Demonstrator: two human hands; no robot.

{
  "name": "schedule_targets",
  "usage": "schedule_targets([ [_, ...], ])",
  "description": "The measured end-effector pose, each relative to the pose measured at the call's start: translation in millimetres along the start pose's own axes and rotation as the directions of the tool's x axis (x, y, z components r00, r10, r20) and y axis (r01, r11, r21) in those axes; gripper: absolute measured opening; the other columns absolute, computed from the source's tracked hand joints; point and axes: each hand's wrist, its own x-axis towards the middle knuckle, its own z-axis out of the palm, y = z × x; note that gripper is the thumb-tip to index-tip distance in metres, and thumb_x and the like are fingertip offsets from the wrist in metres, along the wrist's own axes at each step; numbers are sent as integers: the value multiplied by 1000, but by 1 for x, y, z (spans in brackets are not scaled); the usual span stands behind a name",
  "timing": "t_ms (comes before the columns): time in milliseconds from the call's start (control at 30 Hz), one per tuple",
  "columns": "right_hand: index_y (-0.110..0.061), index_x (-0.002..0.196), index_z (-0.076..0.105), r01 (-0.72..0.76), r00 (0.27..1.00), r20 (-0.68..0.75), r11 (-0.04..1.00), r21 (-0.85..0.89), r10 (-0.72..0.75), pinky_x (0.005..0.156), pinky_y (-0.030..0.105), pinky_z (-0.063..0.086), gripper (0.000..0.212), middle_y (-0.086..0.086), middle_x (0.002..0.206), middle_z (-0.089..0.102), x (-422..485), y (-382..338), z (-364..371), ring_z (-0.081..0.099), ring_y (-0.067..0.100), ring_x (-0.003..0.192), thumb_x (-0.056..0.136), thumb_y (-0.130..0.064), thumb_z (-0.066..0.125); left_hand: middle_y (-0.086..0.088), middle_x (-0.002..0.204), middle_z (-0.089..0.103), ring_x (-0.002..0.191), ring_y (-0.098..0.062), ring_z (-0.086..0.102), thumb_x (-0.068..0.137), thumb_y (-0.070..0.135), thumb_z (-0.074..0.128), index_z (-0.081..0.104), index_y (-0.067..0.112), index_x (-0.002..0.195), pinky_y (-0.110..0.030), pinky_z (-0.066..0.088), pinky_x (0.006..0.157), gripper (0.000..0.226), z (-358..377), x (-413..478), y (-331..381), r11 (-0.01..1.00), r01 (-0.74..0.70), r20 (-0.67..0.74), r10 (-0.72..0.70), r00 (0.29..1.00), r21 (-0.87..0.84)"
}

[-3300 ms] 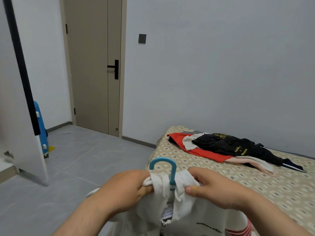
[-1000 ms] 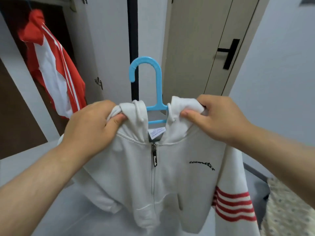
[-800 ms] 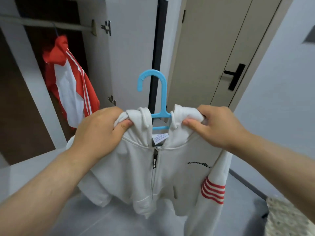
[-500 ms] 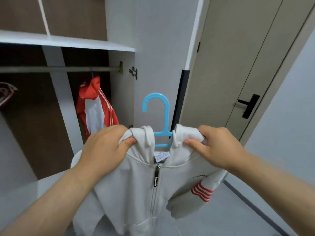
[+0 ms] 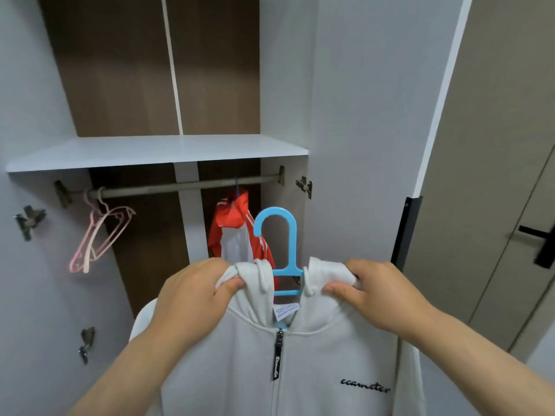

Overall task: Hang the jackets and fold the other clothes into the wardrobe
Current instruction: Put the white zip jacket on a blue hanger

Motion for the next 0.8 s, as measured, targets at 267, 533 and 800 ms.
schedule_targets([
  [267, -26, 55, 42, -41, 993, 118, 985, 166, 22, 47, 31, 30, 51, -16, 55, 52, 86, 19, 75, 44, 8, 51, 74, -70, 61, 15, 66, 55, 65, -6, 54, 88, 50, 58, 51, 37, 70, -23, 41, 55, 24, 41, 47, -63, 976, 206, 16, -208, 978, 72],
  [533, -24, 52, 38, -101, 990, 119, 977, 187, 79, 46, 31, 29, 55, -27, 57, 52, 149, 26, 114, 39, 9, 47, 73, -67, 65, 11, 66, 58, 64, -11, 57, 83, 46, 66, 56, 35, 71, -32, 52, 58, 20, 68, 96, -105, 947, 320, 60, -318, 946, -21],
  [800, -21, 67, 55, -192, 969, 199, 952, 237, 146, 60, 34, 45, 35, -5, 66, 58, 204, 46, 149, 55, 13, 65, 75, -50, 74, 11, 63, 60, 57, -13, 55, 75, 34, 79, 60, 27, 60, -30, 43, 51, 24, 95, 184, -152, 945, 294, 202, -263, 943, -143],
])
